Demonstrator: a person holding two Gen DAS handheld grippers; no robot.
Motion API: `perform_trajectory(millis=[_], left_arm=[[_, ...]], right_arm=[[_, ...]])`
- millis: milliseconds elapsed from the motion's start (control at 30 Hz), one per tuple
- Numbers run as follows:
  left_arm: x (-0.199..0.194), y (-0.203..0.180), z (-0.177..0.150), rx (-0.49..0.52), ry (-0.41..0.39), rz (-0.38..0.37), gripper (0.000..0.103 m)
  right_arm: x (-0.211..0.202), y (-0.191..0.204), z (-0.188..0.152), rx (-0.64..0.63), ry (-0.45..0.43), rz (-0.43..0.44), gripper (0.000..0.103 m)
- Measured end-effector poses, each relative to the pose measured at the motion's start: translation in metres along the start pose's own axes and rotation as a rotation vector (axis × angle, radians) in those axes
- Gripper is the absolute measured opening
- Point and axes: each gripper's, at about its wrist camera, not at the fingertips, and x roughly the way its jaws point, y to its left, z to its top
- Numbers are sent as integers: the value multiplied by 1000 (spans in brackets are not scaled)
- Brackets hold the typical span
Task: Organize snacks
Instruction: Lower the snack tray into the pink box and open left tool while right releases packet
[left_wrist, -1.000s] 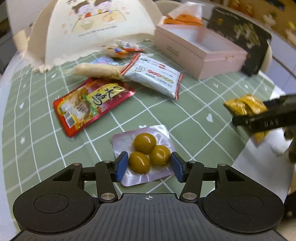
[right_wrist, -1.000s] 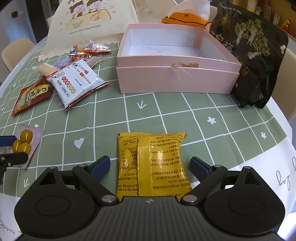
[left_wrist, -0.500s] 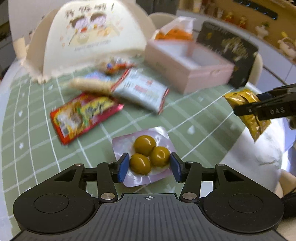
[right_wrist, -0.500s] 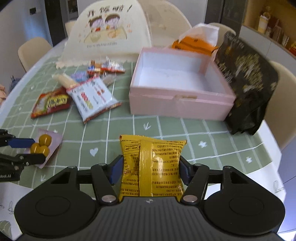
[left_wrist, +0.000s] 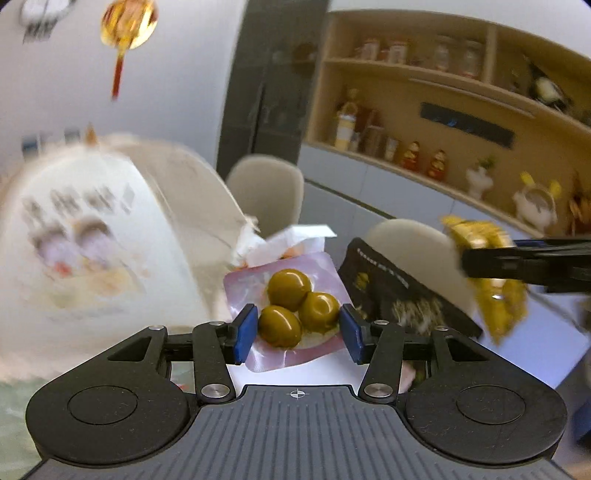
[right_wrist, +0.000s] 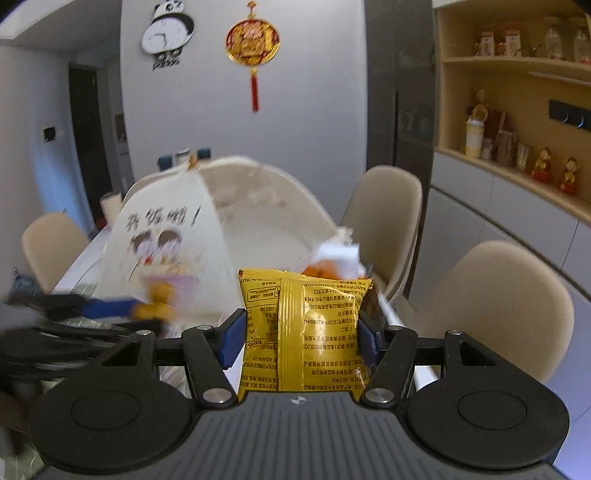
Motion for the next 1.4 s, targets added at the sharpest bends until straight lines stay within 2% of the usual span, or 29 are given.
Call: perform_trajectory(millis=[67, 100, 133, 200, 333, 400, 500, 533, 633, 667, 733, 800, 867, 933, 1000, 1100, 1233, 1300, 1367, 1400], left_arm=[[52, 4, -7, -43, 105, 21, 52], [74, 6, -12, -51, 150, 38, 46], [86, 9, -17, -57, 158, 42, 43], [89, 15, -19, -99, 111, 76, 43], [47, 37, -17, -238, 30, 87, 43], [15, 48, -30, -303, 10, 139, 43], [-23, 70, -63, -394, 71, 217, 43], [-34, 76, -75, -416, 95, 239, 43], [-66, 92, -108, -437, 171, 315, 43], [-76, 96, -118, -437, 191, 344, 43], [-98, 106, -139, -452, 222, 393, 43], [-116, 118, -156, -501, 246, 417, 43], [-127, 127, -167, -547, 256, 419, 43], [-134, 135, -175, -589, 255, 407, 43], [-134, 139, -177, -606, 260, 392, 43], [-137, 141, -175, -598, 259, 361, 43], [-145, 147, -168, -536, 237, 359, 43], [-148, 155, -165, -529, 228, 364, 43], [-148, 164, -159, -539, 222, 352, 43], [-145, 167, -156, -542, 225, 345, 43]], right_arm=[[11, -1, 3, -17, 21, 1, 61], [18, -2, 3, -29, 40, 2, 61], [25, -2, 3, -42, 58, 0, 61], [39, -2, 1, -72, 90, -6, 61], [76, 0, -6, -60, 156, 33, 62], [107, 5, -7, -11, 206, 64, 62], [160, 13, -11, 89, 258, 107, 65], [180, 18, -14, 103, 276, 124, 70], [219, 34, -26, 82, 355, 71, 71], [221, 41, -30, 69, 361, 54, 71], [210, 55, -36, 58, 337, 78, 71], [195, 76, -40, 28, 316, 172, 73], [185, 104, -45, -40, 328, 293, 85], [187, 137, -55, -114, 379, 408, 86], [201, 166, -71, -150, 464, 466, 86], [215, 193, -95, -144, 550, 453, 86], [201, 211, -122, -195, 565, 427, 85], [180, 219, -135, -257, 558, 422, 79], [163, 223, -144, -288, 564, 410, 67], [153, 222, -150, -287, 577, 406, 66]])
